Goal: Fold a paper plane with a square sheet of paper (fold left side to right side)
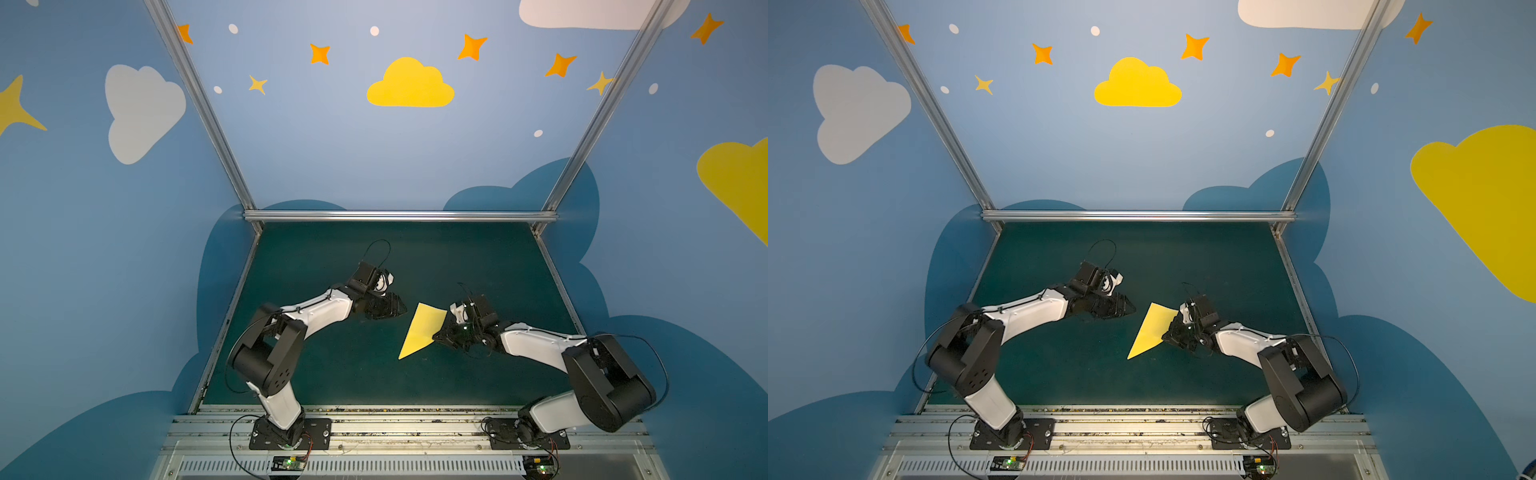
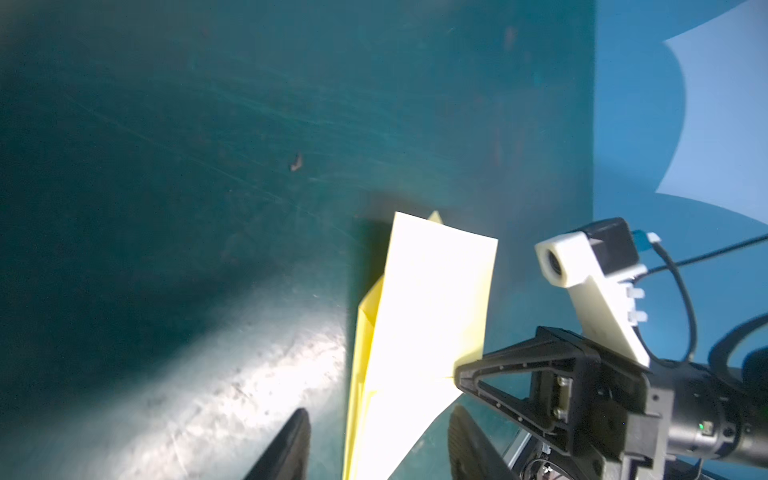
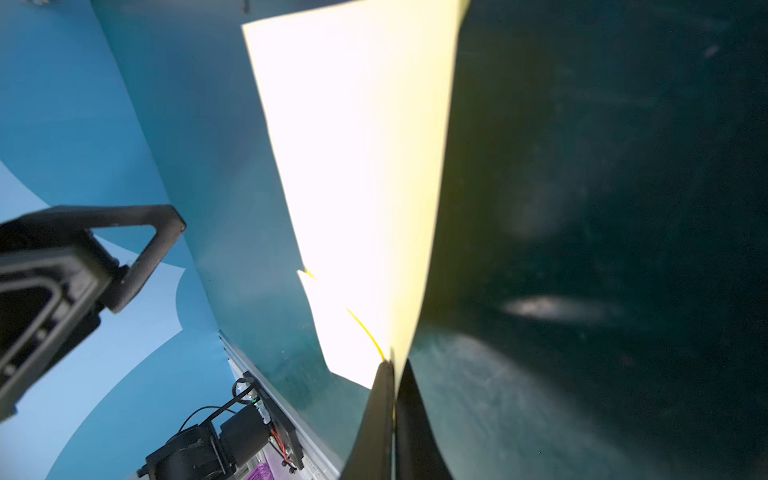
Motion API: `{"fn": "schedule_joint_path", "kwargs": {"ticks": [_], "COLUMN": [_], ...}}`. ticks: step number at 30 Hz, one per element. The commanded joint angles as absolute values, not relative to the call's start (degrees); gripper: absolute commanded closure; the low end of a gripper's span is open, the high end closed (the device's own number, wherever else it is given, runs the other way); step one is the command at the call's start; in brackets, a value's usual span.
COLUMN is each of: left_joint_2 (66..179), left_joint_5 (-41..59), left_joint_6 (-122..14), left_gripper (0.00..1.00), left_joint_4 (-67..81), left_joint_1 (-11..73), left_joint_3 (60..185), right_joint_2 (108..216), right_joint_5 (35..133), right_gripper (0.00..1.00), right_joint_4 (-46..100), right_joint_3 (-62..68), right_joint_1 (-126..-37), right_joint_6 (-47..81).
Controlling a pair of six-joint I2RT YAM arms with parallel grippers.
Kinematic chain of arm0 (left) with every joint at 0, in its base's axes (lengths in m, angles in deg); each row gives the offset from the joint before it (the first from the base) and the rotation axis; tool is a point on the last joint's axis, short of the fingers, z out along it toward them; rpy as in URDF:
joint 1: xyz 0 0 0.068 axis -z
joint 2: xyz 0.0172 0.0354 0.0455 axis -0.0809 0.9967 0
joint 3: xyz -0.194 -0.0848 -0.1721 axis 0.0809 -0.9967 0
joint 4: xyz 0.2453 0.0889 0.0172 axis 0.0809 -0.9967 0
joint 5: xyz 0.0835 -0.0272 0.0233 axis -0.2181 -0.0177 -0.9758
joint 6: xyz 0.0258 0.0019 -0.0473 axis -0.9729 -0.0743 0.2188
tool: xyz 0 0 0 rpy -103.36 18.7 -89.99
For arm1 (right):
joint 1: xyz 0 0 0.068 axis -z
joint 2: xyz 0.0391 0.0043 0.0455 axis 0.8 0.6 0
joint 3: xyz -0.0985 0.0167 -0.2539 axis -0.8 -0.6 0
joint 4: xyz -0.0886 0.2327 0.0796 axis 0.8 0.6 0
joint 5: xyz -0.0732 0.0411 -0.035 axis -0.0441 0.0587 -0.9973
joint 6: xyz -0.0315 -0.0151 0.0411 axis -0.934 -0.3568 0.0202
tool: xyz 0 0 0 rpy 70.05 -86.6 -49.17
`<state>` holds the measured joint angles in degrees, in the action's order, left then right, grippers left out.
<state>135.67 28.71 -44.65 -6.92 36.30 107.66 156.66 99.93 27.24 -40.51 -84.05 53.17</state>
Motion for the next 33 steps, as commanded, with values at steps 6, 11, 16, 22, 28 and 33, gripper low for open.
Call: {"fn": "schedule_joint_path", "kwargs": {"ticks": [6, 11, 16, 22, 28, 33], "left_joint_2": [128.4, 127.3, 128.6, 131.2, 131.6, 132.0], "left_joint_5": [15.2, 8.7, 4.9, -0.4, -6.2, -7.2], "left_joint_6": [-48.3, -50.3, -52.2, -54.1, -55.0, -55.3], "left_gripper": [0.41, 0.4, 0.4, 0.4, 0.41, 0.41], "left_joint_4": [-7.0, -4.1, -2.1, -0.5, 2.4, 3.6], "left_joint_1": [45.2, 50.9, 55.7, 60.1, 62.9, 64.0], "left_joint_3": [100.5, 98.3, 98.1, 97.9, 96.4, 95.7], "right_joint_2": [152.5, 152.1, 151.9, 151.3, 151.0, 151.0], "right_joint_5": [97.7, 97.0, 96.4, 95.9, 95.8, 95.9], "right_gripper": [1.0, 1.0, 1.0, 1.0, 1.0, 1.0], "right_joint_4": [32.6, 34.2, 35.1, 35.8, 36.4, 36.6], "right_joint_3": [-37.2, -35.8, -35.5, -35.5, -33.8, -33.4], "right_joint_1": [-85.8, -86.9, -87.7, -88.1, -88.3, -88.3], "right_joint_6": [54.5, 55.0, 55.5, 56.0, 56.3, 56.3]}}
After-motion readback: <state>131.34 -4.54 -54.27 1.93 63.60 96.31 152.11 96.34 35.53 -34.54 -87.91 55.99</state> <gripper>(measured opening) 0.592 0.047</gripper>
